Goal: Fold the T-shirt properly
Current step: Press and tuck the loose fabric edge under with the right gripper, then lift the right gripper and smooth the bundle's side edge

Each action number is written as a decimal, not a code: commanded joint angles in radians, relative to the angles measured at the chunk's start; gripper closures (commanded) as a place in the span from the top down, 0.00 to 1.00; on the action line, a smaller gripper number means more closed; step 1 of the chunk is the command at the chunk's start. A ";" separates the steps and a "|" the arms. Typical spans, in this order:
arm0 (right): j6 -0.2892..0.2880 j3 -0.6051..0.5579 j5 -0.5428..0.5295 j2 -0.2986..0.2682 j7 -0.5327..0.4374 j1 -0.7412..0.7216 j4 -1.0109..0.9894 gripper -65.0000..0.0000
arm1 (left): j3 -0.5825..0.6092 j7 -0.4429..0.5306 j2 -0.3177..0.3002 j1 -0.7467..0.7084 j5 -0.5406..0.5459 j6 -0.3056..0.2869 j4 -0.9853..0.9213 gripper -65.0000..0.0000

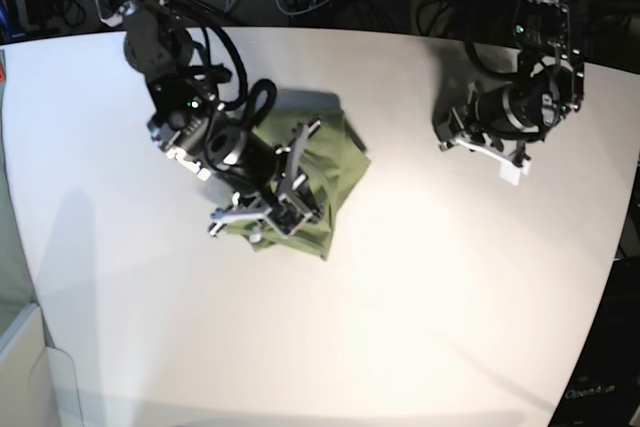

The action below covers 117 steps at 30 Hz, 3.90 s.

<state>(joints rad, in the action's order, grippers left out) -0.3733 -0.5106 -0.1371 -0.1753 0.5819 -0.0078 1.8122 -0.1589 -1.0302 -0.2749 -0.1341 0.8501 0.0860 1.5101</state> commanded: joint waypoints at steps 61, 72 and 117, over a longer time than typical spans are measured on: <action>-0.134 -0.064 0.001 0.110 -0.607 -0.332 -0.961 0.00 | -0.005 0.004 -0.010 -0.035 0.013 0.005 0.017 0.02; -0.134 -0.062 0.001 0.061 -0.435 -0.283 -0.647 0.00 | -0.003 0.004 -0.010 -0.040 0.013 0.005 0.016 0.02; -0.128 0.002 0.003 -0.069 -0.481 0.052 -0.421 0.00 | 0.003 0.012 -0.007 -0.060 0.013 0.001 0.010 0.02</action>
<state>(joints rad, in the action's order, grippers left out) -0.5045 -0.5148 -0.1314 -0.2344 0.1146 0.0544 1.3773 -0.1562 -1.0077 -0.2768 -0.1944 0.8845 0.0780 1.5181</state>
